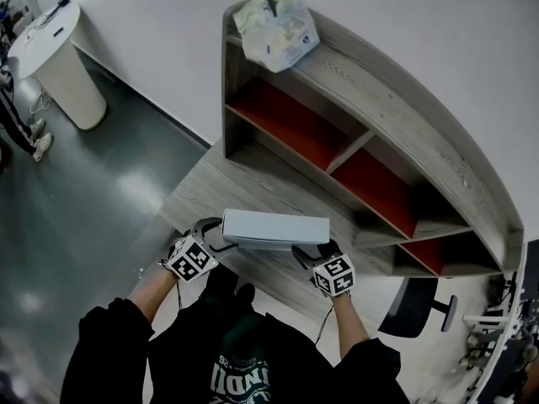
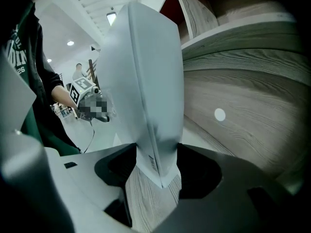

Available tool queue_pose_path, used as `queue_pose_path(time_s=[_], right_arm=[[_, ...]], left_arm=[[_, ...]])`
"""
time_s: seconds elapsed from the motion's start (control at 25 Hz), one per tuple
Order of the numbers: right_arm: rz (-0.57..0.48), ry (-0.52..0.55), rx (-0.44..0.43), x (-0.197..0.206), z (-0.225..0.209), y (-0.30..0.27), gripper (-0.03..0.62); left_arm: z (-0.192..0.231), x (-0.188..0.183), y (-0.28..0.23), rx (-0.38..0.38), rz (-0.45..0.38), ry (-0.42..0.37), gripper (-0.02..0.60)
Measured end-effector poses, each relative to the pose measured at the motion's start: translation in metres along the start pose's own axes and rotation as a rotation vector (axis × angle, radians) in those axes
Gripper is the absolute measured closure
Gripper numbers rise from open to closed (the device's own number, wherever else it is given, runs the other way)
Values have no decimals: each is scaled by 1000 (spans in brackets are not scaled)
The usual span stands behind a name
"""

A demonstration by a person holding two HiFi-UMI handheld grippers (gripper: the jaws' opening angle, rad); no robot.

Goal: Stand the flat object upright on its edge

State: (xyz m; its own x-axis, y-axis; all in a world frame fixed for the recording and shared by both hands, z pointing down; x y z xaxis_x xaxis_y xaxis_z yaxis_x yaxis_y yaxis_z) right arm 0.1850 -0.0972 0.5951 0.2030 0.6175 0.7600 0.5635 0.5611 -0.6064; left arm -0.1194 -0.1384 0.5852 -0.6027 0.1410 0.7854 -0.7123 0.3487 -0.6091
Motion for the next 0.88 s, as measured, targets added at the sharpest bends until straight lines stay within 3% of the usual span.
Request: queue_pose_path(time_s=[0.2, 0.48, 0.64, 0.88], right_arm=[[-5, 2, 1, -1, 0, 0, 315], [-5, -13, -3, 0, 1, 1, 315], [-10, -22, -6, 1, 1, 0, 315], [-9, -28, -5, 2, 2, 1, 315]], left_arm=[[2, -6, 5, 60, -7, -108, 245], [21, -24, 2, 182, -39, -167, 222], [18, -32, -5, 242, -32, -281, 215], [15, -42, -18, 300, -34, -368, 215]])
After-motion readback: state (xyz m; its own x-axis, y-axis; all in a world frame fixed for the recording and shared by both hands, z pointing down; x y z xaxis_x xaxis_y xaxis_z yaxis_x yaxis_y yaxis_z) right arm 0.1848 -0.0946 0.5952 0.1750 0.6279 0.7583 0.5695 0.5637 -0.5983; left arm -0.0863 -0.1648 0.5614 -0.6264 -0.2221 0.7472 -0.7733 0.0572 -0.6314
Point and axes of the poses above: the fingertips, and each gripper's own axes: y backward along the fingers, z to its left, x out of its underside, the point moved 9 cm from there along y, backward along the fingers, and after that the axes turned 7 degrees about -y, right-handed, at the moved point
